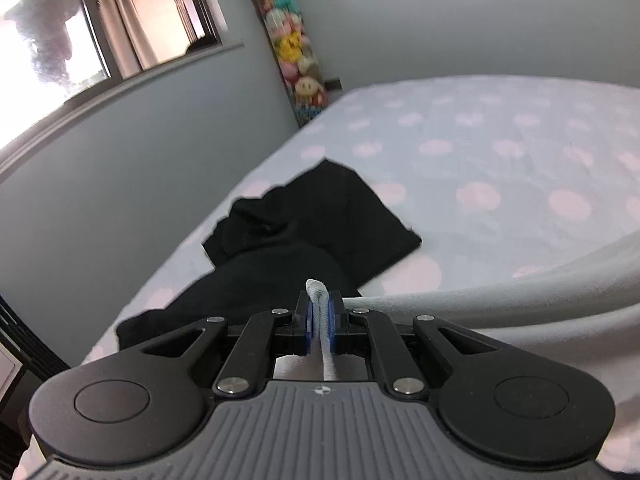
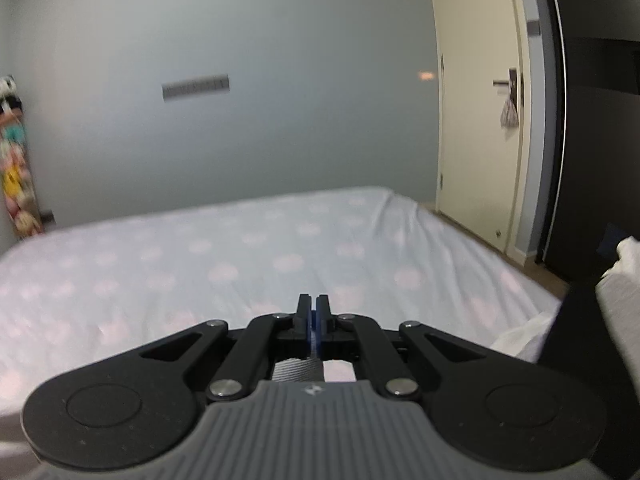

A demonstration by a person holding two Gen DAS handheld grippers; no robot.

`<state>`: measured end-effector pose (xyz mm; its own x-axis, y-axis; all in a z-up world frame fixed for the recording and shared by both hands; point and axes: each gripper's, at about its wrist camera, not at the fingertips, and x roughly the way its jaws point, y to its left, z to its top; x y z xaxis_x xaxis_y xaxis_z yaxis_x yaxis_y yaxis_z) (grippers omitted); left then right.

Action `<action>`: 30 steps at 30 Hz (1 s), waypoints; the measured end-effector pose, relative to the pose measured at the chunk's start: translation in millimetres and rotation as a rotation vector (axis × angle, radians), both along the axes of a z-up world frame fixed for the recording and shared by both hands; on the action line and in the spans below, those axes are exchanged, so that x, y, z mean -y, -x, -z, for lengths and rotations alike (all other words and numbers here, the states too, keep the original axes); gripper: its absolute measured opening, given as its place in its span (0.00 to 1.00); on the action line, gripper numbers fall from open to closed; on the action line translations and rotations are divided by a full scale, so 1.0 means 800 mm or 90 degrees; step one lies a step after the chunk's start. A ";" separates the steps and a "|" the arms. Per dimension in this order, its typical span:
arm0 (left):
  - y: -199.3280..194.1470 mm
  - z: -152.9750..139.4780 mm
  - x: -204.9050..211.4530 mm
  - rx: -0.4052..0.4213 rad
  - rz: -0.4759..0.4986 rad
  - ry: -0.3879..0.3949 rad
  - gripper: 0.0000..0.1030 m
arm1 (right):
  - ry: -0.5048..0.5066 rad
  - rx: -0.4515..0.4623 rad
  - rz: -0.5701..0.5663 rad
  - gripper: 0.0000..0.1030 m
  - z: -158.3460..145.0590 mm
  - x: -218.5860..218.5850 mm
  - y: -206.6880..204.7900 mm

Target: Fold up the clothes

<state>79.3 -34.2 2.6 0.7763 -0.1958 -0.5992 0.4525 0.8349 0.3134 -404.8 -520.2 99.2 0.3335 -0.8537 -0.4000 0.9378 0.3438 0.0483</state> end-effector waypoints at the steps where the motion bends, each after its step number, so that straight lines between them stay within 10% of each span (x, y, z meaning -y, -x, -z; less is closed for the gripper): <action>1: -0.007 0.004 0.007 0.002 -0.001 -0.007 0.06 | -0.004 -0.010 0.003 0.02 0.009 0.012 -0.008; 10: -0.082 0.015 0.068 0.008 -0.020 -0.038 0.05 | 0.040 -0.072 0.040 0.00 0.032 0.119 -0.110; 17: -0.114 0.084 0.082 -0.078 -0.026 -0.119 0.06 | -0.114 -0.086 -0.030 0.01 0.100 0.176 -0.167; 20: -0.115 0.094 0.074 -0.088 -0.022 -0.124 0.06 | -0.175 -0.096 -0.092 0.07 0.133 0.172 -0.177; 23: -0.115 0.100 0.068 -0.097 -0.022 -0.123 0.06 | -0.219 -0.108 -0.129 0.43 0.158 0.170 -0.176; 30: -0.108 0.097 0.063 -0.108 -0.035 -0.117 0.06 | -0.333 -0.044 -0.149 0.43 0.199 0.157 -0.168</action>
<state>165.4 -84.5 -75.1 0.6684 -0.0315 -0.7431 0.4669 0.7955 0.3863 -270.0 -646.1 -60.0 0.4476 -0.4425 -0.7771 0.8466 0.4896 0.2088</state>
